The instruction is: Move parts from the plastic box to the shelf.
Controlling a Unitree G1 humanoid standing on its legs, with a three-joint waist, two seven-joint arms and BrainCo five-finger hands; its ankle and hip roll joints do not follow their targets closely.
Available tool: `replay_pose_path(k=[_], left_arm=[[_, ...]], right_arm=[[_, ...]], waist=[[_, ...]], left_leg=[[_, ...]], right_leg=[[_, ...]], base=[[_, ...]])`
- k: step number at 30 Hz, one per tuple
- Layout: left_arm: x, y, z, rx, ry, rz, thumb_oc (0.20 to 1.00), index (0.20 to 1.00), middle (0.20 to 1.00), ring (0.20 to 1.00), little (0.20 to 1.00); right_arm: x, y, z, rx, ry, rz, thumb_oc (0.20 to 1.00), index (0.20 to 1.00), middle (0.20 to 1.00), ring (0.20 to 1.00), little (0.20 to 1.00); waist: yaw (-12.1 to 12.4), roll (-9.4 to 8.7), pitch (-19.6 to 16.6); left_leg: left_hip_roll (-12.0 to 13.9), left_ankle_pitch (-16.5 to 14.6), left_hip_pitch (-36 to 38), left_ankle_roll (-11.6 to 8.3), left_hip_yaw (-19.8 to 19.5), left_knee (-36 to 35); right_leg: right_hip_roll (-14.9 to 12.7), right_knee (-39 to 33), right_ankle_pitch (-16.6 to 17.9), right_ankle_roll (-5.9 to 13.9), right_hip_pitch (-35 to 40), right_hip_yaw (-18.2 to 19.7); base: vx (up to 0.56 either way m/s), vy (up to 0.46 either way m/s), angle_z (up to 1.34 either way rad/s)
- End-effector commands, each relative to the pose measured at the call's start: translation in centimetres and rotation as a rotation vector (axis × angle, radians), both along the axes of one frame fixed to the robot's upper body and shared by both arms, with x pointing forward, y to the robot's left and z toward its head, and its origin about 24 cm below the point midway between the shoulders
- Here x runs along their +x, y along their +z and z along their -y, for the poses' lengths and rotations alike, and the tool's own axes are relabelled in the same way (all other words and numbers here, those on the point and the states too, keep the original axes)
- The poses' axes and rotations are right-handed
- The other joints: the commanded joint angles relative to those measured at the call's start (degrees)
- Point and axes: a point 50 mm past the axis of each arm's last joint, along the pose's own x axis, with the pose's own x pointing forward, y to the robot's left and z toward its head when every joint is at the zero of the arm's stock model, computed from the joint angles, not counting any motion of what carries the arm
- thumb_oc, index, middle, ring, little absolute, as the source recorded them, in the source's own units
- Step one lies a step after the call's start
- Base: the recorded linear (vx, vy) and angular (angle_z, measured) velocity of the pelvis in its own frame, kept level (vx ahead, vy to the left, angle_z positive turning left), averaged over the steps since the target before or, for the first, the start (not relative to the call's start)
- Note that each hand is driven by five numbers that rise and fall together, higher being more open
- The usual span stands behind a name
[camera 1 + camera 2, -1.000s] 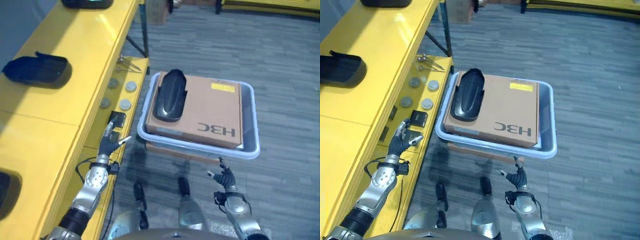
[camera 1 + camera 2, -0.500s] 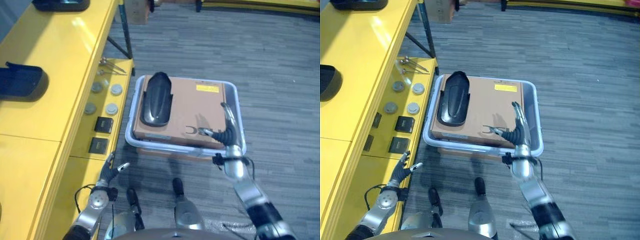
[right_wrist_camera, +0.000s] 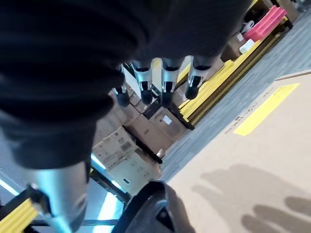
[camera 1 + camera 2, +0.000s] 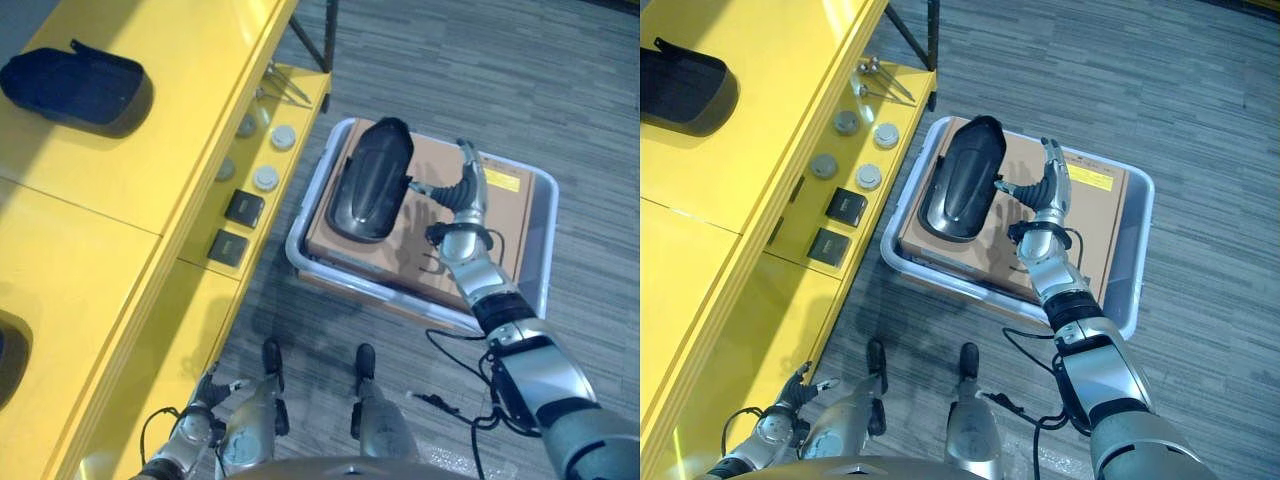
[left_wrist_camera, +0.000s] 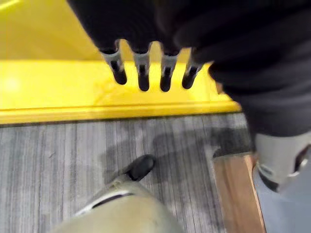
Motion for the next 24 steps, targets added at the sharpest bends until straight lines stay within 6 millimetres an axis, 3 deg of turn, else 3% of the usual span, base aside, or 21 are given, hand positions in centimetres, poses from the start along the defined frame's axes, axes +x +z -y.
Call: replay_pose_path(k=[1, 6, 14, 15, 16, 17, 22, 23, 24], left_arm=[[1.6, 0.5, -0.6, 0.024, 0.033, 0.043, 1.0, 1.0, 1.0, 1.0, 1.0], [3.1, 1.3, 0.4, -0.029, 0.011, 0.106, 1.0, 1.0, 1.0, 1.0, 1.0], [4.1, 1.7, 1.9, -0.067, -0.07, 0.126, 1.0, 1.0, 1.0, 1.0, 1.0], [4.1, 1.7, 2.0, -0.07, -0.072, 0.125, 1.0, 1.0, 1.0, 1.0, 1.0], [4.1, 1.7, 2.1, -0.068, -0.074, 0.12, 1.0, 1.0, 1.0, 1.0, 1.0], [4.1, 1.7, 2.1, -0.068, -0.074, 0.12, 1.0, 1.0, 1.0, 1.0, 1.0], [3.8, 1.3, 2.0, -0.056, -0.066, 0.096, 1.0, 1.0, 1.0, 1.0, 1.0], [3.8, 1.3, 1.8, -0.047, -0.053, 0.091, 1.0, 1.0, 1.0, 1.0, 1.0], [3.7, 1.2, 1.8, -0.041, -0.048, 0.088, 1.0, 1.0, 1.0, 1.0, 1.0]], right_arm=[[1.4, 2.3, 1.5, -0.134, -0.058, -0.041, 1.0, 1.0, 1.0, 1.0, 1.0], [1.7, 1.1, 3.7, -0.181, -0.106, -0.231, 1.0, 1.0, 1.0, 1.0, 1.0], [1.7, -0.6, 3.1, -0.257, -0.03, -0.353, 1.0, 1.0, 1.0, 1.0, 1.0], [1.7, -0.9, 2.9, -0.253, -0.025, -0.364, 0.805, 0.805, 0.805, 0.805, 0.805], [1.6, -1.2, 2.8, -0.254, -0.024, -0.374, 0.451, 0.451, 0.451, 0.451, 0.451], [1.6, -1.2, 2.8, -0.254, -0.024, -0.374, 0.2, 0.2, 0.2, 0.2, 0.2], [1.0, -1.9, 4.4, -0.192, -0.147, -0.384, 0.2, 0.2, 0.2, 0.2, 0.2], [1.0, -1.6, 4.4, -0.166, -0.17, -0.351, 0.768, 0.768, 0.768, 0.768, 0.768], [1.0, -1.1, 4.6, -0.153, -0.196, -0.313, 1.0, 1.0, 1.0, 1.0, 1.0]], waist=[[0.7, -0.95, 0.5], [2.7, -0.12, 1.3], [3.5, 0.33, 1.4], [3.5, 0.35, 1.4], [3.4, 0.34, 1.4], [3.4, 0.34, 1.4], [3.2, 0.52, 1.0], [3.1, 0.53, 1.0], [2.9, 0.55, 0.9]], left_leg=[[0.8, -3.5, 2.0, -2.42, -1.3, -0.3], [0.1, -2.8, 0.0, -2.58, -2.9, -0.3], [-0.3, -2.4, -1.2, -2.79, -4.6, -0.3], [-0.3, -2.3, -1.3, -2.82, -4.6, -0.3], [-0.3, -2.3, -1.4, -2.86, -4.7, -0.3], [-0.3, -2.3, -1.4, -2.86, -4.7, -0.3], [-0.3, -2.5, -1.3, -2.84, -4.8, -0.3], [-0.3, -2.5, -1.1, -2.83, -4.7, -0.3], [-0.3, -2.6, -1.0, -2.83, -4.6, -0.3]], right_leg=[[-3.2, 0.1, 2.2, 3.16, -2.4, -0.4], [-3.7, -0.1, 2.6, 3.54, -3.2, -1.6], [-4.1, -0.2, 2.4, 3.62, -3.1, -2.9], [-4.1, -0.2, 2.4, 3.6, -3.2, -2.9], [-4.1, -0.2, 2.4, 3.56, -3.1, -2.9], [-4.1, -0.2, 2.4, 3.56, -3.1, -2.9], [-4.1, -0.2, 2.1, 3.52, -2.8, -3.2], [-4.1, -0.2, 2.0, 3.51, -2.7, -3.1], [-4.0, -0.2, 2.0, 3.49, -2.7, -3.1]], base=[[0.0, 0.022, 0.19], [0.0, 0.009, 0.18], [0.01, -0.005, 0.15], [0.0, 0.0, 0.0], [0.0, 0.0, 0.0], [0.0, 0.0, 0.0], [0.0, 0.0, 0.0], [0.0, 0.0, 0.0], [0.0, 0.0, 0.0]])
